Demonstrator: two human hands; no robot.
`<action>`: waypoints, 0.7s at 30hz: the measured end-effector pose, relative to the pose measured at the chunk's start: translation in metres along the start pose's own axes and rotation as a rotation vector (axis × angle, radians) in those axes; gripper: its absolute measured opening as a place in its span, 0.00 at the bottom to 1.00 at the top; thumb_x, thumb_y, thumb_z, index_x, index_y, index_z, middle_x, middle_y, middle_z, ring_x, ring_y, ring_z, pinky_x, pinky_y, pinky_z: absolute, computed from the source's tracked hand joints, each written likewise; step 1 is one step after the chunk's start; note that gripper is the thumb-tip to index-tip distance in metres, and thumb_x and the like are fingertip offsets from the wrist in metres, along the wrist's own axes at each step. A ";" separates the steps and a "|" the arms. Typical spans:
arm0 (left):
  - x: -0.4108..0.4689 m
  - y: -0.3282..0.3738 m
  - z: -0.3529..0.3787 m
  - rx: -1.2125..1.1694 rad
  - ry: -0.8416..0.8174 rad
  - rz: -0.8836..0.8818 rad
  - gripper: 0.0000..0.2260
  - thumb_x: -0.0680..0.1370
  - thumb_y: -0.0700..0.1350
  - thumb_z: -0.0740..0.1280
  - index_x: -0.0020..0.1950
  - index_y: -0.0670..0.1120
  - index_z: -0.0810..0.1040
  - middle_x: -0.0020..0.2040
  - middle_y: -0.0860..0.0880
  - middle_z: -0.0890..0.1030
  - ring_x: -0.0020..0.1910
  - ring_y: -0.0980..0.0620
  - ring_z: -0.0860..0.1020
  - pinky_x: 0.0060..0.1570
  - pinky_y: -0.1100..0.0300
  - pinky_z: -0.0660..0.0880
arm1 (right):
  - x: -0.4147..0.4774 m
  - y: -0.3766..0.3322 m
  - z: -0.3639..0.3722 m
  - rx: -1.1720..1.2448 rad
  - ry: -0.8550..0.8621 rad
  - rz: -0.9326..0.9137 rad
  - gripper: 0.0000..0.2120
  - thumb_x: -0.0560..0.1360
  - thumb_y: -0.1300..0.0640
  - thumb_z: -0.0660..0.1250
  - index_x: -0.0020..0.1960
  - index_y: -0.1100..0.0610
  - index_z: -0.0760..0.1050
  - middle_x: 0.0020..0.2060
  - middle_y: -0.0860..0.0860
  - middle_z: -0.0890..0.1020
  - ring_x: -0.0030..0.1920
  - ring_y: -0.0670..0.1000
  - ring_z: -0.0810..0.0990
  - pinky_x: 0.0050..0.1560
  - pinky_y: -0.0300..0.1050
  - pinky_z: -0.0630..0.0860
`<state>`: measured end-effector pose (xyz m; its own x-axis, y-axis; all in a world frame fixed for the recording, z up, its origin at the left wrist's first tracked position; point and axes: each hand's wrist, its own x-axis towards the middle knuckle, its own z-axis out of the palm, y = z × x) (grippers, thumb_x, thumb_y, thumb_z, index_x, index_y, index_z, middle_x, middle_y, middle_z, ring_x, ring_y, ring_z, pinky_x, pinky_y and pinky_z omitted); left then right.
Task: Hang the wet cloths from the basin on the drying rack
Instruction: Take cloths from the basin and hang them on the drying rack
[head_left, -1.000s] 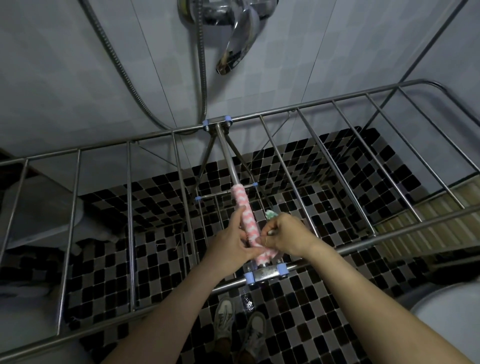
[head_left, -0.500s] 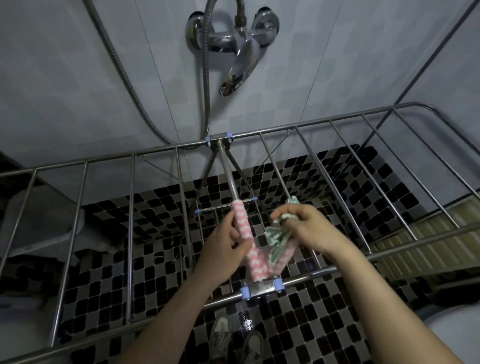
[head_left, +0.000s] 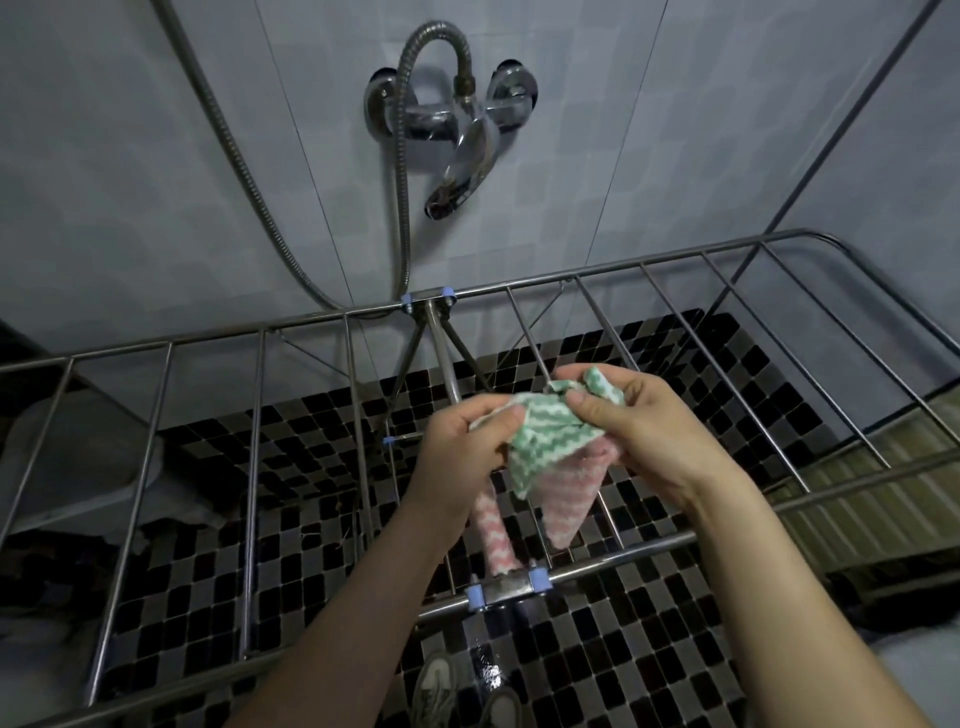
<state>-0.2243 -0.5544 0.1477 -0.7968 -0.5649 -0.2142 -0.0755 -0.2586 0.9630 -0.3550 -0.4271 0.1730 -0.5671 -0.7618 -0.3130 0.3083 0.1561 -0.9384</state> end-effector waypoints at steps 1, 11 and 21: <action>0.001 0.004 0.000 -0.072 0.033 -0.012 0.09 0.79 0.38 0.63 0.46 0.43 0.83 0.44 0.42 0.85 0.45 0.45 0.84 0.45 0.50 0.81 | -0.001 -0.001 0.000 -0.044 -0.001 -0.025 0.13 0.75 0.66 0.68 0.59 0.63 0.78 0.44 0.57 0.85 0.40 0.51 0.84 0.38 0.42 0.82; 0.015 0.033 -0.007 -0.267 0.279 0.128 0.12 0.82 0.44 0.59 0.43 0.48 0.80 0.39 0.49 0.80 0.38 0.52 0.79 0.43 0.55 0.75 | 0.004 0.000 -0.015 -0.489 0.114 -0.061 0.20 0.69 0.51 0.74 0.60 0.54 0.79 0.41 0.52 0.85 0.37 0.46 0.85 0.38 0.40 0.81; 0.030 0.058 -0.020 0.044 -0.141 0.120 0.07 0.80 0.44 0.64 0.46 0.49 0.81 0.40 0.48 0.82 0.39 0.50 0.79 0.39 0.58 0.76 | 0.036 -0.029 0.017 -0.232 -0.214 -0.190 0.31 0.66 0.62 0.75 0.68 0.53 0.73 0.60 0.53 0.81 0.62 0.47 0.79 0.60 0.45 0.78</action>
<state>-0.2405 -0.6023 0.1936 -0.8777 -0.4733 -0.0750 0.0019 -0.1599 0.9871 -0.3709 -0.4698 0.1913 -0.4173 -0.9014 -0.1157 0.0175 0.1193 -0.9927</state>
